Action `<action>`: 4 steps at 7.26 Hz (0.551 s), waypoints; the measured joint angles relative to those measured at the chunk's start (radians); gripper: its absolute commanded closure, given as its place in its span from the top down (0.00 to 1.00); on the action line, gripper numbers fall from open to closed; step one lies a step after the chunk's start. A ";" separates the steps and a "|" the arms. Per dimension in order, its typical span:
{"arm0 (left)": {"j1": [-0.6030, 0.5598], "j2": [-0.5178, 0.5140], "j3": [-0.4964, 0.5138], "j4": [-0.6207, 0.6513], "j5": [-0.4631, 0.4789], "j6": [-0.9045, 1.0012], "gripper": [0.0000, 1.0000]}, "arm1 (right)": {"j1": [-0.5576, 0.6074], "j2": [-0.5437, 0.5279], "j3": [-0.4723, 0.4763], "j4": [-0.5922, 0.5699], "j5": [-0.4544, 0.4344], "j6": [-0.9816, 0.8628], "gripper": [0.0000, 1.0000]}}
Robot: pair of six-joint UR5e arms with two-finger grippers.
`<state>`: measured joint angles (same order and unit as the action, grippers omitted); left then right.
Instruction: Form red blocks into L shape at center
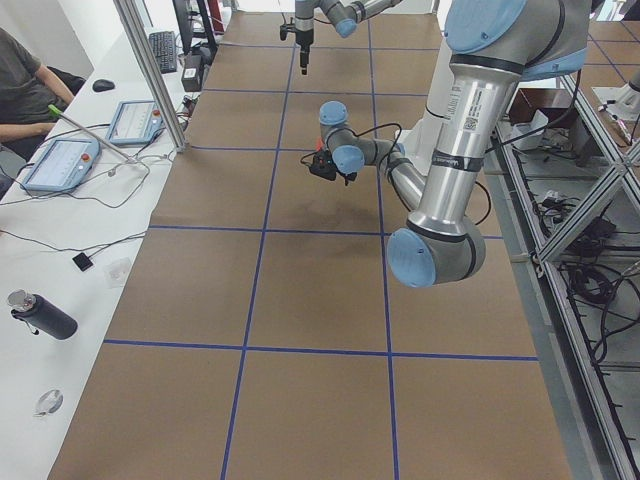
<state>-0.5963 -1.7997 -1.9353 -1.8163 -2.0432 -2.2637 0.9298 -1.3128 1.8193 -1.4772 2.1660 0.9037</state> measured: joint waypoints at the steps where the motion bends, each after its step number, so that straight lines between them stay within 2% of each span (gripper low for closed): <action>1: -0.043 0.081 -0.033 -0.008 0.000 0.170 1.00 | 0.042 -0.019 0.000 0.000 0.005 -0.016 0.99; 3: -0.181 0.224 -0.076 -0.023 -0.052 0.564 1.00 | 0.138 -0.064 -0.006 -0.004 0.013 -0.093 0.99; 4: -0.279 0.288 -0.075 -0.036 -0.130 0.791 1.00 | 0.191 -0.082 -0.020 -0.005 0.039 -0.154 0.99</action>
<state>-0.8749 -1.5121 -2.0102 -1.8522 -2.1731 -1.4731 1.1205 -1.3947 1.7992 -1.4827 2.2049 0.7495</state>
